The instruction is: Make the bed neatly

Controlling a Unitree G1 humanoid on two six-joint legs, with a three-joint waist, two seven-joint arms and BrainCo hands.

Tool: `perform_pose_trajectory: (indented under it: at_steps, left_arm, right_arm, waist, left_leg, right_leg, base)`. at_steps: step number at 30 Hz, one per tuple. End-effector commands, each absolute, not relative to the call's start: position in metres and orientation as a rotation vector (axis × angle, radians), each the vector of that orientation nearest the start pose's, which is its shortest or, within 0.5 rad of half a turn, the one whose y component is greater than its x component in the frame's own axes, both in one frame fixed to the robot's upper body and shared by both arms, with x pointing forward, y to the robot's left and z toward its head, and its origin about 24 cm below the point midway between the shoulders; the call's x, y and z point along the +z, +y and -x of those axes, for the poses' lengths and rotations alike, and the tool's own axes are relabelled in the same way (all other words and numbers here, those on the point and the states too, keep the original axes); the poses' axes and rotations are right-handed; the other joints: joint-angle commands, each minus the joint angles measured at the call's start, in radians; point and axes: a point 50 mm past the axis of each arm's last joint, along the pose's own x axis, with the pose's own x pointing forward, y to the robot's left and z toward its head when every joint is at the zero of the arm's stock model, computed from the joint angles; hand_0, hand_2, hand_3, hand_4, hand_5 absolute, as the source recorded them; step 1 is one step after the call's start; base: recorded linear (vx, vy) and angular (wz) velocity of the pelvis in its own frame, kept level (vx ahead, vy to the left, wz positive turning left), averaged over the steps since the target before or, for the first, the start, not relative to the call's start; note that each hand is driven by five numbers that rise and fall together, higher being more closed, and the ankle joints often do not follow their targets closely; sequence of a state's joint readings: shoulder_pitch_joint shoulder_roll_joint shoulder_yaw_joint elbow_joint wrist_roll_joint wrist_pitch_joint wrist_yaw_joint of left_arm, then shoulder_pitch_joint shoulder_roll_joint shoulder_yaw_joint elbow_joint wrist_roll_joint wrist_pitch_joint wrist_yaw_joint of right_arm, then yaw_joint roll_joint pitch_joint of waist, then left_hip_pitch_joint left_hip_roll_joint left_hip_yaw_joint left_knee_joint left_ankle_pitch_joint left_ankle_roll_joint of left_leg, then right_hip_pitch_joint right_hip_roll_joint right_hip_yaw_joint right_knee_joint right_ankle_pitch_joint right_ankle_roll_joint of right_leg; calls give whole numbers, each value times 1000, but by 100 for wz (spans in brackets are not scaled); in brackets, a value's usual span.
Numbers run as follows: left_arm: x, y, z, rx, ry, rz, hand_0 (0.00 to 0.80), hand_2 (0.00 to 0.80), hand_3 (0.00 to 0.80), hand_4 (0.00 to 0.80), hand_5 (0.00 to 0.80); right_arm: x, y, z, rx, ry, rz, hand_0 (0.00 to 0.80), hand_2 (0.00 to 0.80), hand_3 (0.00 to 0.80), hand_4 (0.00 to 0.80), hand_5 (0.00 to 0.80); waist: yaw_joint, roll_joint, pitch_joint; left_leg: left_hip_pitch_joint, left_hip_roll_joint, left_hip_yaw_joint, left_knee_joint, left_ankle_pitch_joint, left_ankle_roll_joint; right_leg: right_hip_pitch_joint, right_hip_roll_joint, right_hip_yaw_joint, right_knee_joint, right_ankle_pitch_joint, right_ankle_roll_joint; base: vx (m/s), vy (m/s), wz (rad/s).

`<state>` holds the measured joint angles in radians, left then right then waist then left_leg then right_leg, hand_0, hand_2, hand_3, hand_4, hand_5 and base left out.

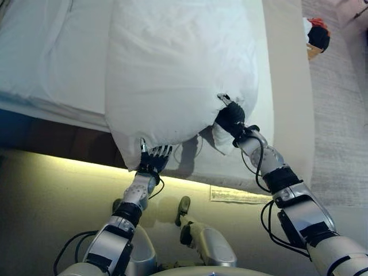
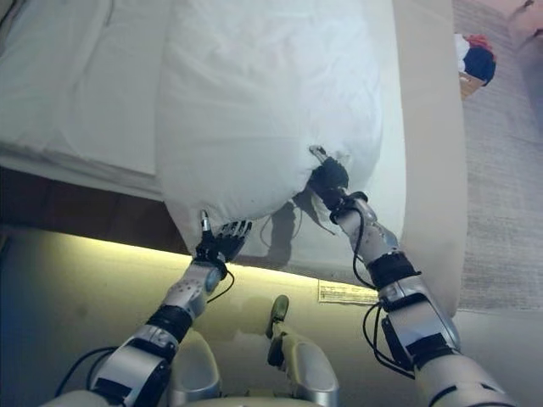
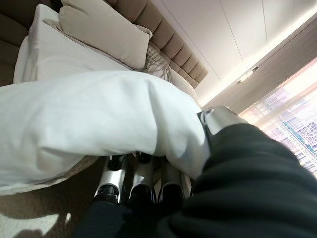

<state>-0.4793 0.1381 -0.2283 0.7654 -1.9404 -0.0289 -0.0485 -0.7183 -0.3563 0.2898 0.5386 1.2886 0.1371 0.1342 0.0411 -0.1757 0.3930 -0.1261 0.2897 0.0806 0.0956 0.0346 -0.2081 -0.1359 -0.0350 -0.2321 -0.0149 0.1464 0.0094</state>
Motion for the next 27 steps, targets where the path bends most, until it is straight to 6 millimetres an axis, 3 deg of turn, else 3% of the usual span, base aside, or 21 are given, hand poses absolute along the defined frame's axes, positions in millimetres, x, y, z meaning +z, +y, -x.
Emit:
perform_pose_trajectory:
  at_steps: [1, 9, 20, 27]
  left_arm:
    - [54, 113, -357, -97, 187, 1669, 0, 0, 0, 0, 0]
    - [73, 128, -369, -111, 132, 1662, 0, 0, 0, 0, 0]
    - [32, 126, -350, 34, 260, 1669, 0, 0, 0, 0, 0]
    - [37, 147, -355, 63, 158, 1674, 0, 0, 0, 0, 0]
  right_arm:
    - [162, -104, -353, 655, -70, -810, 800, 800, 800, 800, 800]
    - [151, -94, -336, 713, -48, -835, 800, 800, 800, 800, 800]
    - [179, -85, -331, 760, -144, -887, 800, 800, 800, 800, 800]
    - [173, -86, -321, 800, -127, -896, 800, 800, 800, 800, 800]
  waist:
    - [-31, -33, -82]
    - [-50, -62, -94]
    - [-28, -87, -64]
    - [-35, -111, -56]
  left_leg:
    - [-28, 28, -7, 4, -12, 48]
    - [-12, 37, -3, 6, -20, 48]
    - [-39, 40, -20, 17, -26, 51]
    - [-44, 49, -17, 28, -30, 50]
  right_leg:
    - [62, -132, 40, 53, -102, 145]
    - [74, -122, 44, 52, -102, 150]
    - [62, -108, 35, 50, -98, 152]
    - [63, -99, 36, 51, -97, 152]
  base:
    - [47, -27, -11]
    - [46, -52, -1]
    - [-6, -53, 0]
    - [5, -41, -1]
